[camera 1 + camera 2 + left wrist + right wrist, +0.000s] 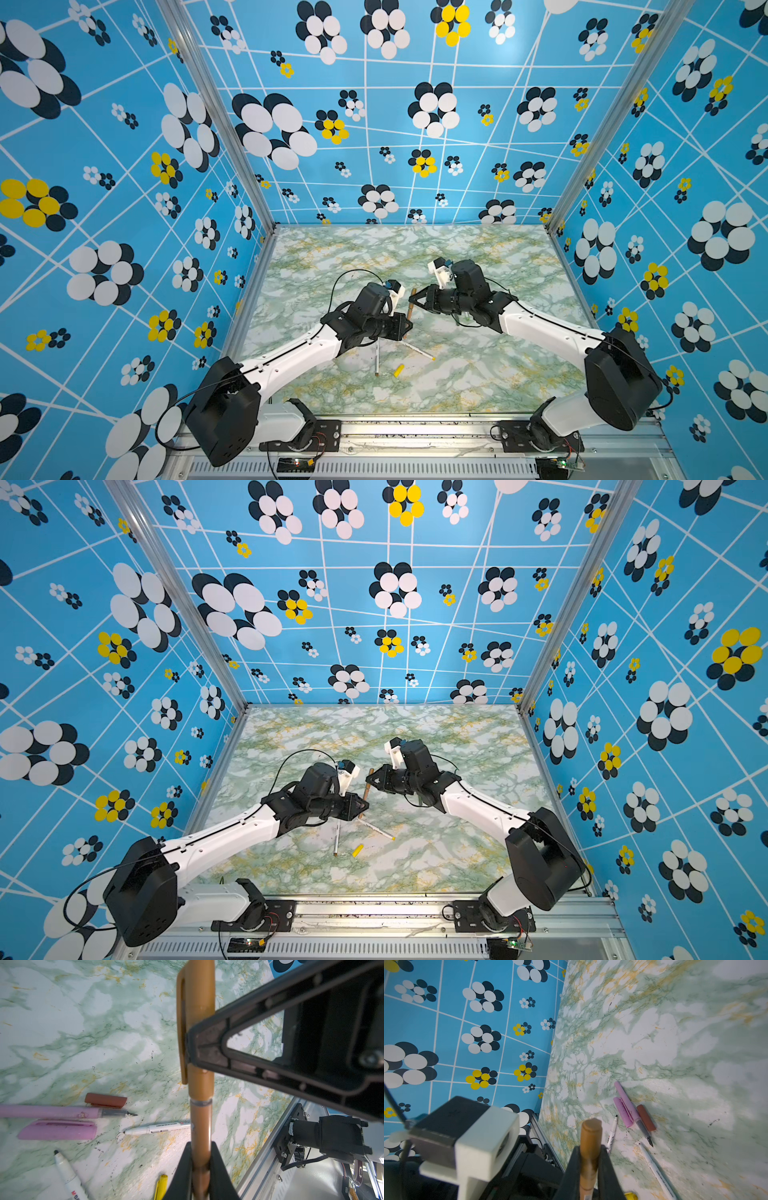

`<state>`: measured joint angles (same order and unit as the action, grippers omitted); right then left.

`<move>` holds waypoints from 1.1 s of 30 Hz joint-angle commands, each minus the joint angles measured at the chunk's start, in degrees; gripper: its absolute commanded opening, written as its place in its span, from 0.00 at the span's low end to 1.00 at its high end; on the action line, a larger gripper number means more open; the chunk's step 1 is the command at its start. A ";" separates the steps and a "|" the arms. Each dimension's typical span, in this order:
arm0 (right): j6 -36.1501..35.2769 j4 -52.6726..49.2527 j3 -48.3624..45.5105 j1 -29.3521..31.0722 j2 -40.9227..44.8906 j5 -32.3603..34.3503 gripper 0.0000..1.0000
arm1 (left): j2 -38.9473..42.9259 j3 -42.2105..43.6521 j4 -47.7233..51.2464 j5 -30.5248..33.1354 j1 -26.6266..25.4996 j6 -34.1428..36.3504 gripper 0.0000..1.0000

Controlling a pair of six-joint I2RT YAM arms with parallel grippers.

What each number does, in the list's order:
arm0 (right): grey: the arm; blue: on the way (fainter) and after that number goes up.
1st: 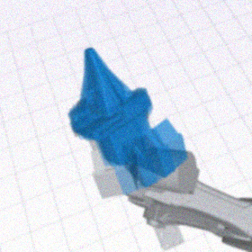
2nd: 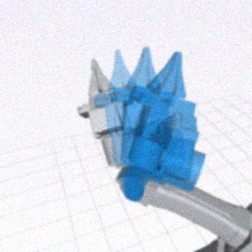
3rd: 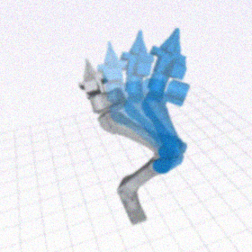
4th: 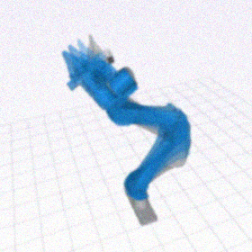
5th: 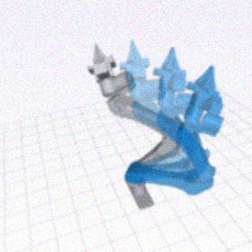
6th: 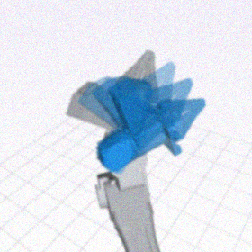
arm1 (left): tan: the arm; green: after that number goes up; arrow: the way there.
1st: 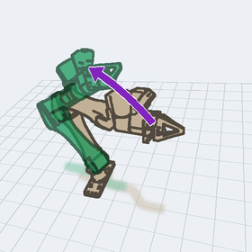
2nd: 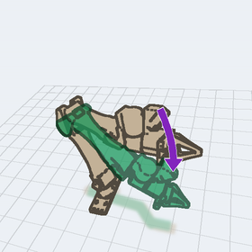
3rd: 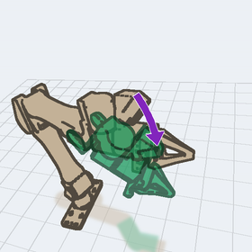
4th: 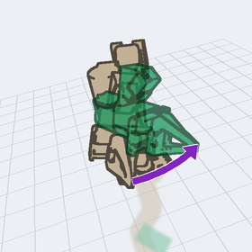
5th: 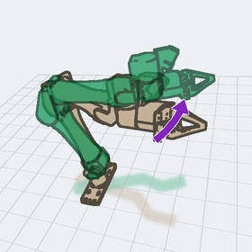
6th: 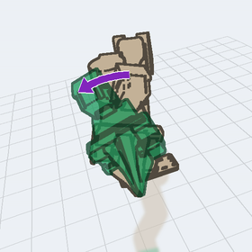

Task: Insert the pens into the pen caps
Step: 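Lower the tan cap onto the pen nib while the left gripper holds the pen, then press the tan cap down onto the pen while the left gripper holds it steady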

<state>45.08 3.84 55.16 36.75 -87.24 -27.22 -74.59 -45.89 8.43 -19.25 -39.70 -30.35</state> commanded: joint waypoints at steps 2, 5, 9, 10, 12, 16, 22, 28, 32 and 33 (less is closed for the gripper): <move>0.01 -6.48 -2.82 3.24 -3.00 -3.23 0.00 | 1.59 -5.82 -11.68 1.39 1.55 2.34 0.00; 0.60 -5.98 -2.95 4.47 -3.73 -3.28 0.00 | 1.46 -6.70 -11.91 1.32 2.07 2.55 0.00; 1.02 -5.59 -3.03 5.58 -4.54 -3.28 0.00 | 1.10 -7.84 -11.92 0.79 3.20 2.88 0.00; 1.14 -5.56 -3.07 5.77 -4.79 -3.30 0.00 | 1.11 -8.11 -11.86 0.63 3.55 2.97 0.00; 1.40 -5.33 -3.13 6.40 -5.19 -3.36 0.00 | 1.15 -8.66 -11.64 0.35 4.25 3.31 0.00; 1.85 -4.99 -3.17 7.26 -5.76 -3.24 0.00 | 1.27 -9.69 -11.25 -0.08 5.56 4.04 0.00; 1.77 -4.99 -2.88 7.97 -5.94 -3.51 0.00 | 1.59 -10.37 -10.84 -0.79 7.57 4.84 0.00; 1.51 -4.89 -2.82 8.60 -6.10 -3.96 0.00 | 1.19 -9.61 -13.11 -2.51 9.16 3.09 0.00; 1.07 -5.50 -2.29 8.55 -5.72 -3.55 0.00 | 0.83 -9.22 -13.83 -2.72 9.29 2.67 0.00; 0.91 -5.67 -2.09 8.60 -5.62 -3.46 0.00 | 0.82 -9.13 -13.85 -2.73 9.29 2.62 0.00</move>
<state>48.27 12.82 55.61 40.64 -90.56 -21.82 -74.59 -49.58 15.59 -24.73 -32.95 -28.03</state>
